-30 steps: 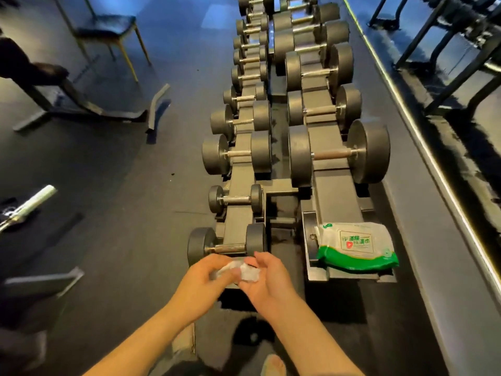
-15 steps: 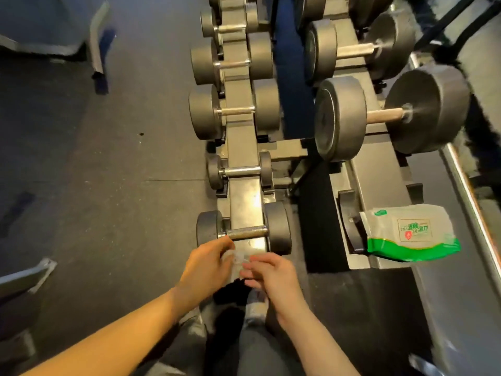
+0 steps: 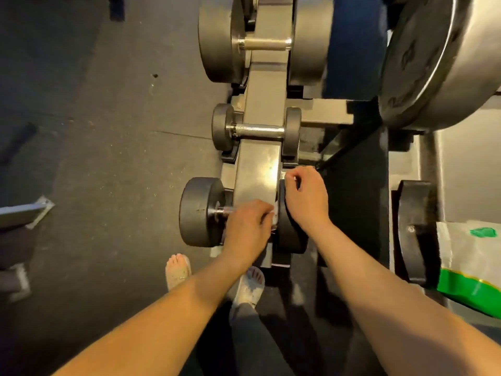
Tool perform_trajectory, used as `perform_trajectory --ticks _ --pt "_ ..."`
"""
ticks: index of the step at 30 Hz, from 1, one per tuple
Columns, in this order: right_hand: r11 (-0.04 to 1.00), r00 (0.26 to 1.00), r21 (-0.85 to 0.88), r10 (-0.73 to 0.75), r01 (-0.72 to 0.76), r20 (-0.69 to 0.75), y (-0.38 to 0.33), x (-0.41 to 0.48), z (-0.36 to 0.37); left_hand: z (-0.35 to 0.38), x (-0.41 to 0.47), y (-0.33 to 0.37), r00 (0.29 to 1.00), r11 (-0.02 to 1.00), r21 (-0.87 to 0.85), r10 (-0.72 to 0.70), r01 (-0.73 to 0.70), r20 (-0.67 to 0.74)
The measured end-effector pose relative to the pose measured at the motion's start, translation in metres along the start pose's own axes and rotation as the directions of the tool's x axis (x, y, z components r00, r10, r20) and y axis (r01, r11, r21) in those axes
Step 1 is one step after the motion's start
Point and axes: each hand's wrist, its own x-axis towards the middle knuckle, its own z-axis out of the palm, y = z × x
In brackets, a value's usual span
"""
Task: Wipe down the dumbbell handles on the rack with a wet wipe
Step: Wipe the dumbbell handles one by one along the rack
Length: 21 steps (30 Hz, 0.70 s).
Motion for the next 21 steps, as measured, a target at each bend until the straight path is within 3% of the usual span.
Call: perform_trajectory --ticks 7,13,16,18,19,21 --pt "0.998 0.997 -0.031 -0.052 0.051 -0.052 0.003 -0.001 0.004 0.042 -0.015 -0.013 0.990 0.983 0.152 0.117 -0.103 -0.083" --pt "0.997 0.995 -0.032 -0.071 0.069 -0.065 0.005 -0.001 0.004 0.033 0.002 -0.015 0.989 0.962 0.239 0.145 -0.133 -0.035" --pt "0.997 0.995 -0.033 -0.075 0.073 -0.059 0.006 0.000 0.004 0.018 0.028 -0.004 0.992 0.980 0.199 -0.012 -0.014 0.127" --pt "0.997 0.996 -0.027 -0.074 0.072 -0.052 0.005 0.000 0.004 0.008 0.050 -0.004 0.929 0.985 0.121 -0.157 0.123 0.335" --pt "0.997 0.996 -0.023 -0.073 0.072 -0.051 0.005 0.000 0.003 0.004 0.057 -0.005 0.895 0.983 0.077 -0.183 0.166 0.407" --pt "0.997 0.996 -0.018 -0.072 0.071 -0.049 0.005 0.000 0.003 0.002 0.058 -0.009 0.891 0.985 0.057 -0.173 0.164 0.420"
